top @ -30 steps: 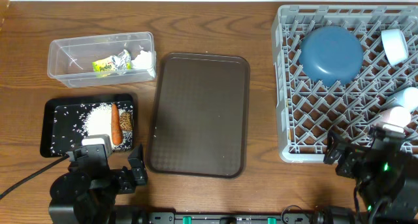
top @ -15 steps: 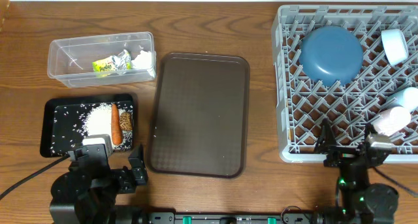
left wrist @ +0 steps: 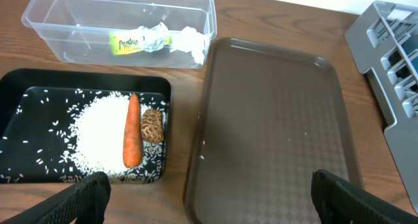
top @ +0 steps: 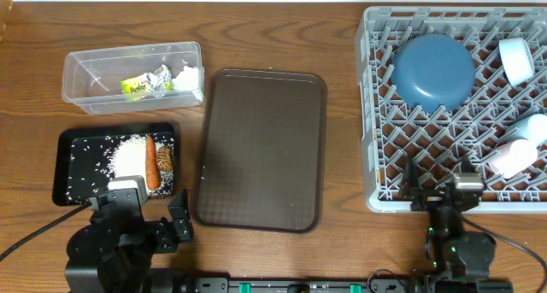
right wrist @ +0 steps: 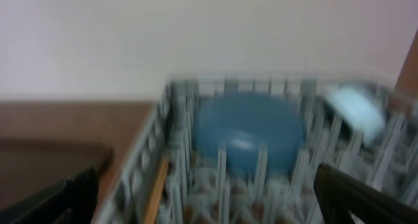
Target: Sort waste into correct bins and load items into the dishwasher rack
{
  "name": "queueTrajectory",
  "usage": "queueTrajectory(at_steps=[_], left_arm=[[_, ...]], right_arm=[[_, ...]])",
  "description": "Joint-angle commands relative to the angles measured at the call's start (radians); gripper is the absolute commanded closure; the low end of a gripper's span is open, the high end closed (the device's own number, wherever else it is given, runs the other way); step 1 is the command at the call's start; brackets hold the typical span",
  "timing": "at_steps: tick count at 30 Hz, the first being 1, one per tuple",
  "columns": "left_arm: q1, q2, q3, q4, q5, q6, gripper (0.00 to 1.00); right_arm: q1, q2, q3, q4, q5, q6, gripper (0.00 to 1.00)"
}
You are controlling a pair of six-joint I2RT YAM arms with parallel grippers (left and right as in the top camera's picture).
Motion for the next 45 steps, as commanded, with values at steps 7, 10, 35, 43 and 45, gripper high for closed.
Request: queueTrajectory(at_steps=[7,10,35,43,45], left_arm=[[-0.002,-0.003,-0.002,0.001,-0.008,-0.005,0.02],[-0.002,-0.003,-0.002,0.001,-0.008,-0.005,0.02],[-0.002,-0.003,-0.002,0.001,-0.008,-0.005,0.02],[0.008,-0.027,-0.010,-0.013,-0.032,0.008,0.02],[0.017,-0.055,-0.044,0.001,-0.039,0.007,0.02]], right_arm=[[0.014,-0.005,-0.005,-0.023,-0.023,0.036,0.01],[0.014,-0.005,-0.005,-0.023,-0.023,0.036,0.01],[0.014,-0.005,-0.005,-0.023,-0.022,0.036,0.01],[0.014,-0.005,-0.005,-0.023,-0.022,0.037,0.01],[0.014,-0.005,-0.005,-0.023,-0.022,0.036,0.01]])
